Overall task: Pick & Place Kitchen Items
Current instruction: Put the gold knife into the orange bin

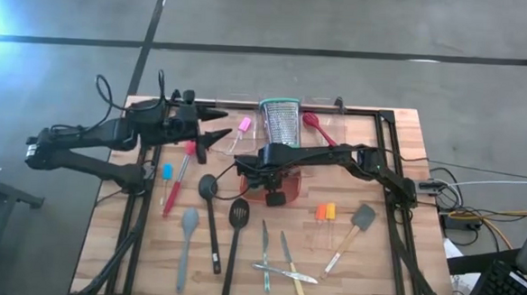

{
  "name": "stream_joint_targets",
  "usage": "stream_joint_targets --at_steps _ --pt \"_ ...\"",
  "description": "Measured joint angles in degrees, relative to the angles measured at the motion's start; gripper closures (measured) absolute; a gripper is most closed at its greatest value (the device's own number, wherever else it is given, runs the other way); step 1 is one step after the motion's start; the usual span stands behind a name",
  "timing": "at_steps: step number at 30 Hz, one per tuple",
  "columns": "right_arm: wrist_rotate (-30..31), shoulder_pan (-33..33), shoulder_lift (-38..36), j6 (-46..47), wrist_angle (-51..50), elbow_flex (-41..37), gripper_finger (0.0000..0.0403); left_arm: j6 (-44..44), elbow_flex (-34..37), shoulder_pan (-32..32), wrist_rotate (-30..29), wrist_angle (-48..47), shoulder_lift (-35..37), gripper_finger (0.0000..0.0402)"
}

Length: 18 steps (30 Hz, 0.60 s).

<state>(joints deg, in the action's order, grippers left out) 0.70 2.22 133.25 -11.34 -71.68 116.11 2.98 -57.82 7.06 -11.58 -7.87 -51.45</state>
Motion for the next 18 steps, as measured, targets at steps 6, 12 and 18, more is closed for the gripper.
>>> stream_joint_targets --at_steps 6,12,18 --pt "-1.9 0.0 0.7 1.0 0.2 -0.3 0.0356 -0.1 0.0 0.0 0.1 -0.1 -0.1 0.0179" --pt "-1.6 0.1 0.0 2.8 -0.6 -0.2 0.0296 -0.4 0.0 0.0 0.1 -0.1 0.0 0.0179" --pt "-2.8 -0.1 -2.7 6.6 -1.1 -0.1 0.0262 -0.4 0.0 0.0 0.1 -0.1 -0.1 0.0179"
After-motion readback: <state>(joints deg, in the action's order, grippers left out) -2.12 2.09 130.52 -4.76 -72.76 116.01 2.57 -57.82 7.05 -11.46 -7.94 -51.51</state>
